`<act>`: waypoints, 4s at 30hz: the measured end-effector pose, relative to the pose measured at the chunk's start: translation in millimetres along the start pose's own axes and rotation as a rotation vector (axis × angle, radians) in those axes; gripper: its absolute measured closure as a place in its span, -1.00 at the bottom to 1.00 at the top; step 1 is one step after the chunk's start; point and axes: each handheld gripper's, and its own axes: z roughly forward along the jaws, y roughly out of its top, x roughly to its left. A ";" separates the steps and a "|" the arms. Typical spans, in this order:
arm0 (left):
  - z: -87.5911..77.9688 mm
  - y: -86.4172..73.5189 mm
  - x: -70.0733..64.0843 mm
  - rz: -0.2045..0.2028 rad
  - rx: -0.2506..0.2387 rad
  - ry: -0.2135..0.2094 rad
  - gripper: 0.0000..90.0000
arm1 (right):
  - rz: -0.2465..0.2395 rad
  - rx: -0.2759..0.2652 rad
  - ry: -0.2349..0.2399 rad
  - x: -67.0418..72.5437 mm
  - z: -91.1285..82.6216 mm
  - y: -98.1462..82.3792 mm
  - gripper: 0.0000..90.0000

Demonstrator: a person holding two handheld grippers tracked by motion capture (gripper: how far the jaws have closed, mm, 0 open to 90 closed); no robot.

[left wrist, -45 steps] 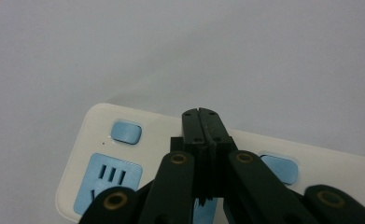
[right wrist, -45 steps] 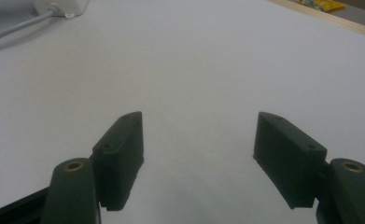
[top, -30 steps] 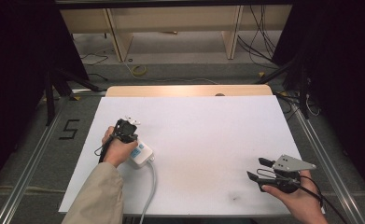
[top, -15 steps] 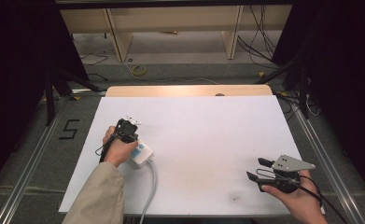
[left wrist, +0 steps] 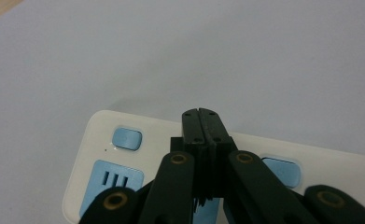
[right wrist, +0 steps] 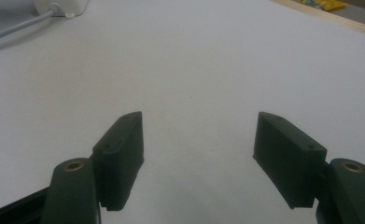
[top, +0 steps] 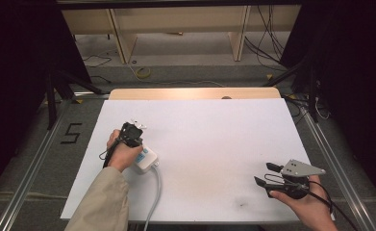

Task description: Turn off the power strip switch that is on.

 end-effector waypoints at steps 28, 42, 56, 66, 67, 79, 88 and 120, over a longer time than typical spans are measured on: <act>-0.3 -0.1 -1.6 0.025 -0.001 0.011 1.00 | 0.000 -0.003 -0.001 -0.1 -0.4 0.3 -0.25; 0.2 0.1 -1.6 0.028 -0.005 0.014 1.00 | -0.001 -0.006 -0.001 -0.3 -0.6 0.5 -0.25; 0.5 0.2 -0.6 0.031 -0.005 0.017 1.00 | -0.001 -0.007 -0.002 -0.5 -0.6 0.6 -0.25; 0.4 0.0 0.7 0.021 -0.009 0.008 1.00 | 0.000 -0.006 -0.002 -0.6 -0.4 0.5 -0.25; 0.1 0.0 1.2 0.018 -0.011 0.007 1.00 | 0.000 -0.006 -0.001 -0.6 -0.4 0.5 -0.25; -2.1 0.9 0.1 0.027 -0.025 0.001 1.00 | 0.004 -0.006 -0.002 -0.8 -0.2 0.3 -0.25; -9.6 -2.3 5.9 0.016 -0.037 0.003 1.00 | 0.000 -0.007 -0.002 -0.4 0.0 0.6 -0.25; -31.1 -1.5 13.8 0.004 -0.117 -0.012 1.00 | 0.004 -0.006 0.001 -1.5 0.7 0.1 -0.25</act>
